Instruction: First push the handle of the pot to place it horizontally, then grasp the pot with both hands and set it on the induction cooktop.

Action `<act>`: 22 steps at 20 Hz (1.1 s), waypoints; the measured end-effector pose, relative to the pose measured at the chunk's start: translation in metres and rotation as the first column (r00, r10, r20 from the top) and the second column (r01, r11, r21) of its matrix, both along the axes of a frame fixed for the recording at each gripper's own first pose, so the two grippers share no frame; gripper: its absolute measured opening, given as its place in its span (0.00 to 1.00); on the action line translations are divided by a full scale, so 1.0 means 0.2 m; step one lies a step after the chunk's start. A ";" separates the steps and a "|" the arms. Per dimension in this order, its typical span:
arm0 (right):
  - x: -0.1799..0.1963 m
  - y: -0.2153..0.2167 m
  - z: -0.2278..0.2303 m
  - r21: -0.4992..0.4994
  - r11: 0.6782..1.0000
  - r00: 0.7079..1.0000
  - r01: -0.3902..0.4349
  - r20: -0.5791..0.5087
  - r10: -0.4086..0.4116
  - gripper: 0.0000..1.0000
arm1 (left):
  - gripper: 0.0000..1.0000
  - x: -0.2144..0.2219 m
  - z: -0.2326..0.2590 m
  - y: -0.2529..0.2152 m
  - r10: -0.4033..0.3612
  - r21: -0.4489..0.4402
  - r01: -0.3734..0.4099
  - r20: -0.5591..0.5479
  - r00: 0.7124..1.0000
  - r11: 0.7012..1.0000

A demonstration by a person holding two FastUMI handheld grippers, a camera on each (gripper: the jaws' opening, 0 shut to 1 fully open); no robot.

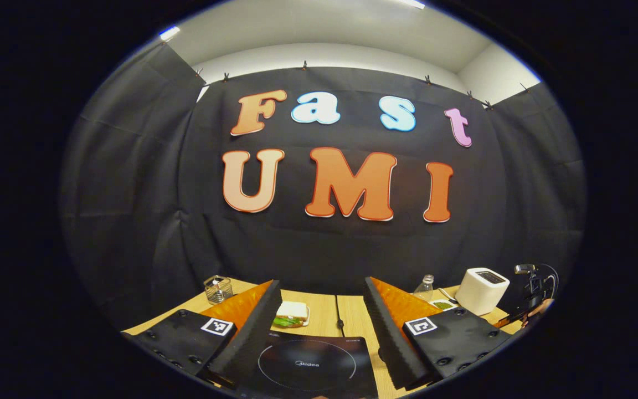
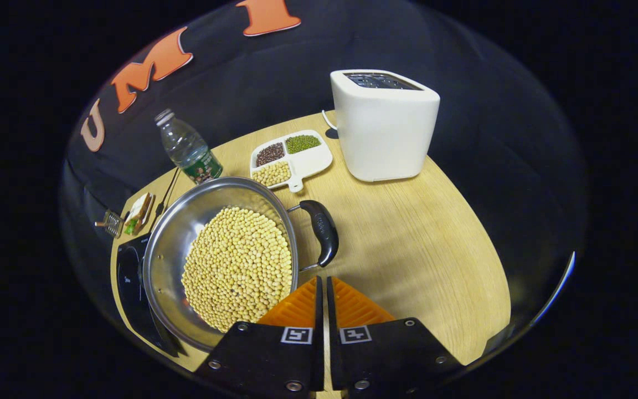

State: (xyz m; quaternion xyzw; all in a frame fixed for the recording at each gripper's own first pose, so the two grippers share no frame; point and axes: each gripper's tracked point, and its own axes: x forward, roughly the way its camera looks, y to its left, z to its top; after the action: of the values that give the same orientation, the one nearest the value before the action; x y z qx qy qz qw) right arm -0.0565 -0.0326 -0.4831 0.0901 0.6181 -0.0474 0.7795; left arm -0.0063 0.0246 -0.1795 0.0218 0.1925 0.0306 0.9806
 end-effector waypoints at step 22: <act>0.15 0.08 0.24 0.028 0.996 0.981 -0.086 0.175 0.080 0.83 | 0.96 -0.14 -1.26 -0.59 -0.172 -0.146 0.102 -0.625 0.761 0.984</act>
State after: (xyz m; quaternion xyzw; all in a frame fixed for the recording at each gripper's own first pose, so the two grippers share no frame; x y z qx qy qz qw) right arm -0.0271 -0.0168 -0.4356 0.0817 0.5517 0.0041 0.8300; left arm -0.0347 -0.0939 -0.4306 -0.0059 0.5114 -0.0606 0.8572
